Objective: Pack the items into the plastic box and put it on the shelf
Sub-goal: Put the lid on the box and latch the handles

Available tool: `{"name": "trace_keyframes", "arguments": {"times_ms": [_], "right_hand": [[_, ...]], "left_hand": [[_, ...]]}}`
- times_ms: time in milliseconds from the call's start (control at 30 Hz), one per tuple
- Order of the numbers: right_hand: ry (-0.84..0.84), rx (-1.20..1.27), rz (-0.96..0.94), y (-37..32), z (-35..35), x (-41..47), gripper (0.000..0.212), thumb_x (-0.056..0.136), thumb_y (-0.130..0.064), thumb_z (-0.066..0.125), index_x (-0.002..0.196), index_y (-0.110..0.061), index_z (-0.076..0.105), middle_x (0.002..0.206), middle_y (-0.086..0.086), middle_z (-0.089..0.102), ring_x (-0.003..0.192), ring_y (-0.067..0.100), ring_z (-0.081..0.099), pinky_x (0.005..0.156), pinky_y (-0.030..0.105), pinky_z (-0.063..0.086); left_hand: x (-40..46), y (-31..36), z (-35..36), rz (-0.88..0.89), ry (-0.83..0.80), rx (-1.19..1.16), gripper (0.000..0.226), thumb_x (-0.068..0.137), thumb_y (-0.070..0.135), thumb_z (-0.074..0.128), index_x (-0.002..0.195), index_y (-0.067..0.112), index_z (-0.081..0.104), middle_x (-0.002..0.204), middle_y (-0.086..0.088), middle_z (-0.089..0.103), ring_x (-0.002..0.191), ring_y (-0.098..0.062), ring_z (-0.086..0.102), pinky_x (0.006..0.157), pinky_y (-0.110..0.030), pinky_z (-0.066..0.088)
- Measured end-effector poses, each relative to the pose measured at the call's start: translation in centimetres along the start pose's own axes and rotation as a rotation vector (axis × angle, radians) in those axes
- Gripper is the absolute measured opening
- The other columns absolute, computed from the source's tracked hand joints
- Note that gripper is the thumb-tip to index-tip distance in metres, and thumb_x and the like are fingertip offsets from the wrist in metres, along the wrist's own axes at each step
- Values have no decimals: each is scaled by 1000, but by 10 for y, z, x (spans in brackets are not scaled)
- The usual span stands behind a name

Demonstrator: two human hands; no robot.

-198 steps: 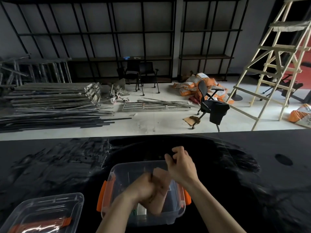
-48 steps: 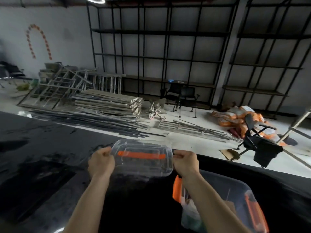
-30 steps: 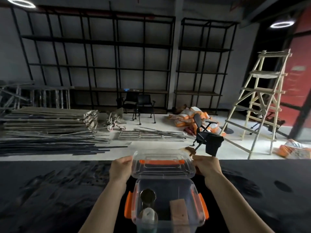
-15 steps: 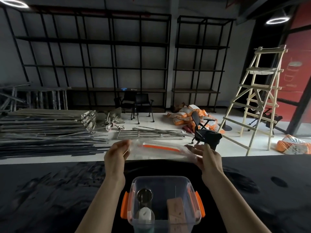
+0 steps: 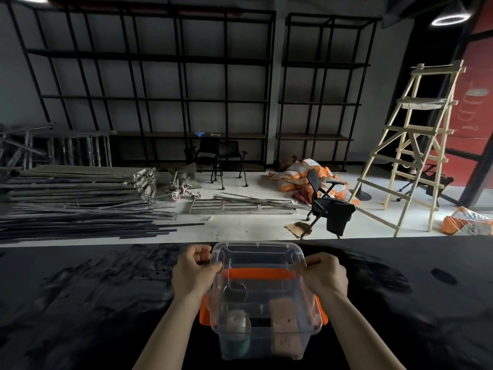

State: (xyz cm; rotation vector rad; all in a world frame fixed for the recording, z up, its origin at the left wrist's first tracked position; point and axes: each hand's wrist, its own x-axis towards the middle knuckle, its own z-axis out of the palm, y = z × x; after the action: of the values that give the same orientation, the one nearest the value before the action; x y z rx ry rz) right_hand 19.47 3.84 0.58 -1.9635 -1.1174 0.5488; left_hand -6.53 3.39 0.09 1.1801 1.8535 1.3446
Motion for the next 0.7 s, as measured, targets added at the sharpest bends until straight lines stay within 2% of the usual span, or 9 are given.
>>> {"name": "trace_keyframes", "arguments": {"times_ms": [133,267,333,400,467,533,567,633,700], "right_hand": [[19,-105,17,13,2,-10,26,79,-52,76,79,-27,77,79,-2,71,68,21,57,58,27,41],[6,-170,47,20,0,-18,35,83,-53,72,73,-20,76,70,-5,65,59,16,55,53,26,41],[-23,-155,73,25,-2,-19,34,80,-56,73,82,-23,74,87,-3,69,75,23,63,63,30,48],[-60,-137,108,31,-4,-19,42,77,-60,73,105,-29,71,113,1,69,100,28,67,74,32,47],[-117,-130,149,36,-6,-19,58,76,-62,74,119,-25,68,115,4,68,98,27,66,73,32,46],[-158,-93,185,38,-7,-18,56,75,-61,76,110,-17,70,90,-1,64,75,19,60,67,31,46],[-169,-72,197,40,-7,-17,50,75,-60,77,100,-18,69,83,-3,59,72,18,57,66,31,46],[-196,-41,214,40,-4,-14,45,75,-61,77,82,-20,59,86,0,61,75,21,59,67,31,48],[-201,-19,217,38,-1,-11,46,75,-59,77,71,-17,60,83,3,66,68,20,60,66,32,50]], "left_hand": [[-10,-15,5,0,-43,120,43,63,23,90,99,30,66,92,12,71,89,-10,67,79,-34,56],[-19,-19,6,4,-75,166,44,65,22,89,102,28,66,93,11,70,86,-8,65,67,-24,48],[-20,-19,6,27,-78,181,44,66,22,89,103,28,65,91,12,68,83,-5,63,62,-21,45],[-20,-20,3,39,-81,196,45,64,23,89,101,29,64,89,13,68,81,-3,63,62,-22,46],[-20,-24,2,36,-89,202,45,62,23,89,98,30,64,86,12,70,81,-4,65,68,-28,52],[-20,-29,3,27,-101,204,44,61,24,89,97,32,63,86,10,71,82,-7,67,76,-35,57],[-19,-31,3,20,-108,202,45,61,24,89,97,32,63,87,10,71,83,-7,68,78,-37,58],[-16,-32,2,-15,-131,189,49,62,27,89,102,30,62,96,11,70,87,-10,67,82,-38,57],[-12,-33,2,-98,-157,216,59,64,37,87,115,27,59,110,6,65,94,-15,63,82,-35,52]]}}
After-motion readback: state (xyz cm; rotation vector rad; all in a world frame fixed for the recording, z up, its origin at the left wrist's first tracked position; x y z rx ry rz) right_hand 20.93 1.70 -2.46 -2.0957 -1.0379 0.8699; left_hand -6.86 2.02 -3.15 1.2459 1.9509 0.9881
